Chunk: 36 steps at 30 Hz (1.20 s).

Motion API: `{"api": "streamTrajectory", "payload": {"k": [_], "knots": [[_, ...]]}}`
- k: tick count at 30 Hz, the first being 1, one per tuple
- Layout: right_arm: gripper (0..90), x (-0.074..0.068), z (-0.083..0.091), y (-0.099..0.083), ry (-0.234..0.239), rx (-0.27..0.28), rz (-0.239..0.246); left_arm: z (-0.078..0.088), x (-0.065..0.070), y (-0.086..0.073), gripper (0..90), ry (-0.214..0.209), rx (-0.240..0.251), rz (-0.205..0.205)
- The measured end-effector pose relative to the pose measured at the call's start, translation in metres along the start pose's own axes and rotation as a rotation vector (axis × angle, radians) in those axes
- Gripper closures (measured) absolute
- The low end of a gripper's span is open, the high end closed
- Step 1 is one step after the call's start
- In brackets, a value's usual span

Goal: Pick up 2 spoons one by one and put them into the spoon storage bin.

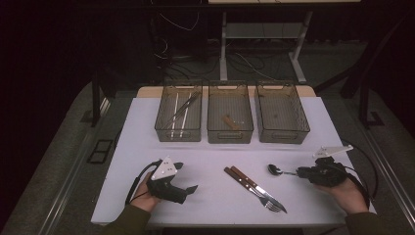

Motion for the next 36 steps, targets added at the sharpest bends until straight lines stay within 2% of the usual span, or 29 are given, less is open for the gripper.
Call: {"api": "streamTrajectory", "payload": {"k": [2, 4, 9, 13, 20, 36], "knots": [[69.1, -0.003, 0.000, 0.004, 0.019, 0.025, -0.009, 0.000, 0.000, 0.000, 8.1, 0.000, -0.003, -0.002], [63.8, -0.008, -0.001, 0.009, 0.058, 0.043, -0.026, 0.000, 0.000, 0.000, 8.1, 0.003, -0.001, 0.001], [54.7, -0.015, -0.005, 0.022, 0.118, 0.064, -0.028, 0.000, 0.000, -0.001, 8.1, 0.005, -0.006, 0.000], [50.6, -0.019, -0.013, 0.033, 0.140, 0.076, -0.035, 0.001, 0.000, 0.000, 8.1, 0.005, -0.004, -0.003], [50.5, -0.025, -0.026, 0.043, 0.163, 0.092, -0.019, 0.001, 0.000, -0.001, 8.1, 0.001, -0.012, -0.010], [56.9, -0.032, -0.040, 0.032, 0.138, 0.051, 0.032, 0.000, 0.001, -0.001, 8.1, -0.004, -0.013, -0.016]]}}
Point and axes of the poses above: each handheld gripper's, and its own axes: z roughly backward along the jaws, y roughly out of its top, x roughly to its right, the point moved 10 cm from there along -z, roughly forward along the jaws, and after that the axes turned 11 degrees about -y, right-handed, at the moved point
